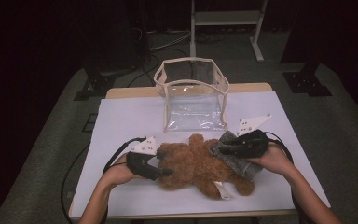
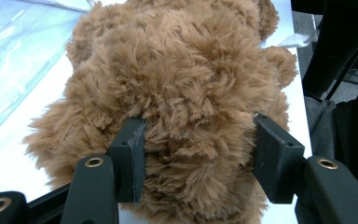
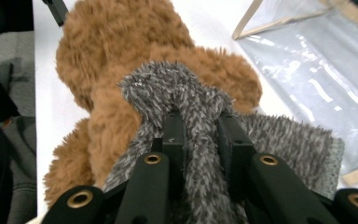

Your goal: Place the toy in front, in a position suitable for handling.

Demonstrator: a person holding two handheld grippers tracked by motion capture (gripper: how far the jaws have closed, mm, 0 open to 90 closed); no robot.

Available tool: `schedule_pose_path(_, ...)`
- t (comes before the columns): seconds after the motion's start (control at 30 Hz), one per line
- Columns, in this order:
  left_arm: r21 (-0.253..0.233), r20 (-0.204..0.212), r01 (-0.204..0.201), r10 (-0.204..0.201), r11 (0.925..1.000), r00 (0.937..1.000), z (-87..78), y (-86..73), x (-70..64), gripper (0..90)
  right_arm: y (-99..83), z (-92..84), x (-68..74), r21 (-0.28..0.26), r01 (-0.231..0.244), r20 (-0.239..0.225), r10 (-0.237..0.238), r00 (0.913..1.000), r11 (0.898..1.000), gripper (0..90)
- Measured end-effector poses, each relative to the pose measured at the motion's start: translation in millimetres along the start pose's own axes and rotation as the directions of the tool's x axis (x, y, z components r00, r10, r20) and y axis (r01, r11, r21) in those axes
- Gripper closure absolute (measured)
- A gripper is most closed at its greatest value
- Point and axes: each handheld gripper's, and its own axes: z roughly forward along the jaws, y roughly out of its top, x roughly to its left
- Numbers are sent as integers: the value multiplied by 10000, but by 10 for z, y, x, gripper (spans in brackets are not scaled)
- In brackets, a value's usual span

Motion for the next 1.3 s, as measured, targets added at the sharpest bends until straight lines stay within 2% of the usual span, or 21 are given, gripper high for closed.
schedule_pose_path(0.07, 15, -6, -37, 37, 10000, 10000, 57, 59, -2, 430, 66, -20, 27, 33, 210, 133, -210, 9997, 9998, 749)
schedule_pose_path(0.17, 84, 5, -240, 240, 9997, 9997, 183, 152, -10, 428, 178, 6, 108, -16, 604, 24, -604, 9982, 9982, 749)
schedule_pose_path(0.3, -32, 153, -312, 313, 9995, 9994, 367, 273, -15, 424, 323, 121, 269, -206, 1064, -362, -1071, 9936, 9941, 749)
schedule_pose_path(0.4, 65, 152, -442, 441, 9990, 9989, 417, 319, -3, 418, 360, 245, 360, 72, 1450, -458, -1445, 9884, 9894, 748)
schedule_pose_path(0.5, 77, 45, -448, 448, 9990, 9990, 378, 302, 10, 398, 292, 290, 314, 164, 1320, -466, -1311, 9903, 9911, 748)
schedule_pose_path(0.6, -12, -108, -358, 358, 9994, 9993, 299, 241, 22, 386, 205, 249, 228, 278, 1095, -192, -1090, 9939, 9936, 749)
schedule_pose_path(0.67, 71, -120, -340, 341, 9994, 9993, 278, 181, 21, 389, 141, 199, 172, 240, 833, -60, -832, 9965, 9962, 748)
schedule_pose_path(0.73, 209, -111, -276, 279, 9994, 9996, 290, 132, 22, 409, 126, 173, 162, 186, 783, 9, -783, 9969, 9968, 748)
schedule_pose_path(0.87, 53, -120, -283, 283, 9996, 9995, 345, 95, 33, 444, 190, 187, 247, 131, 1059, 22, -1059, 9944, 9943, 748)
schedule_pose_path(0.97, -25, -94, -278, 278, 9996, 9996, 360, 112, 43, 454, 256, 214, 327, -158, 1217, -236, -1221, 9922, 9924, 748)
schedule_pose_path(1.1, -97, -73, -215, 214, 9997, 9997, 400, 141, 48, 456, 354, 340, 479, -369, 1624, -621, -1644, 9844, 9860, 748)
schedule_pose_path(1.2, -102, -78, -190, 189, 9998, 9998, 411, 142, 61, 455, 360, 471, 577, -308, 1851, -890, -1872, 9783, 9822, 748)
schedule_pose_path(1.3, -118, -44, -144, 143, 9998, 9999, 392, 129, 72, 455, 318, 500, 610, -243, 1917, -996, -1932, 9761, 9812, 748)
